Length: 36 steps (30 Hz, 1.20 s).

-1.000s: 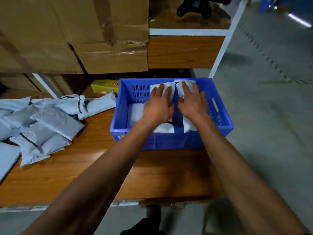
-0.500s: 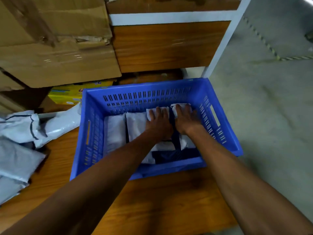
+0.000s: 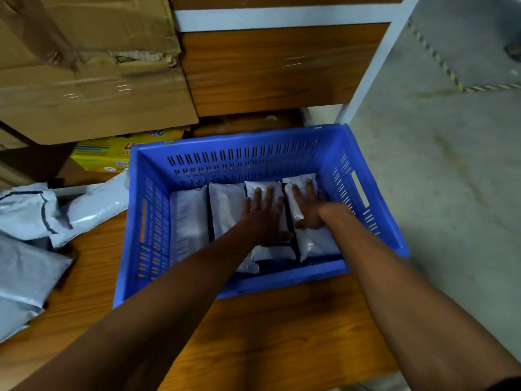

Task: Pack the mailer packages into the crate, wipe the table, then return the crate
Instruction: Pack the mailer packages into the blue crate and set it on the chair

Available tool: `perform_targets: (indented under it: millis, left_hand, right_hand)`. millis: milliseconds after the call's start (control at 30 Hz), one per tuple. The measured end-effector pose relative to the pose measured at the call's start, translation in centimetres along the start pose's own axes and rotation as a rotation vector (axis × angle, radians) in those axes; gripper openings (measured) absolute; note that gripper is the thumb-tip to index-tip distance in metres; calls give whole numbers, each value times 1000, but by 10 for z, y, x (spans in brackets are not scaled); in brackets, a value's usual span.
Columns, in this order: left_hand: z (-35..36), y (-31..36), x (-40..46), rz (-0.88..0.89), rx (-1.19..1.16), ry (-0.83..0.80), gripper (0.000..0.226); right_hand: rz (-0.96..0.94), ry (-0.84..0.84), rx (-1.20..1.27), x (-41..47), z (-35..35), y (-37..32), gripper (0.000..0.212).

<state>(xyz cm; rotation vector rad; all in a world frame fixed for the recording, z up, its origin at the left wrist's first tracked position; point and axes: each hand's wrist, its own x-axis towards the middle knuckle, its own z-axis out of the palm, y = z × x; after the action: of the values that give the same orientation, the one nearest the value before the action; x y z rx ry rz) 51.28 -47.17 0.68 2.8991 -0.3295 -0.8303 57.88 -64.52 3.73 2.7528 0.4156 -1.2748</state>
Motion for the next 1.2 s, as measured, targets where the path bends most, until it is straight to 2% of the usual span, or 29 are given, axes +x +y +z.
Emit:
perform_targets:
  millis: [100,200,300,367,533,633,700,800,967,1200]
  left_hand:
    - [-12,0,-10,-1,-23,-1,109]
    - [-33,-5,-25,-15,-75,38,95]
    - [-46,-9,-72,-29,-222,220,81]
    - [-45,-13,-110,-53,-273,352,71]
    - [-25,-13,-227,-150,-328,561,54]
    - [0,-22,-297,-173,-398,743,54]
    - [21,-34,-335,-230,-418,812,47]
    - [50,-60,-381,-334,-437,839,41]
    - [95,-124,-427,-478,-475,845,40]
    - [141,-245,-462,-765,-425,685,46]
  right_hand:
    - [-16,72,27,-17,-5,-8,105]
    - [-55,234,114,-41,-14,-14,82]
    - [-149,538,167,-84,-4,-38,54]
    - [-206,691,242,-116,10,-63,45]
    - [-380,868,328,-184,53,-132,35]
    - [-521,972,350,-211,80,-175,27]
    - [-609,1021,362,-223,96,-205,23]
    - [-725,1045,374,-236,116,-251,22]
    - [-837,989,336,-242,142,-329,23]
    - [-805,743,196,-191,149,-445,33]
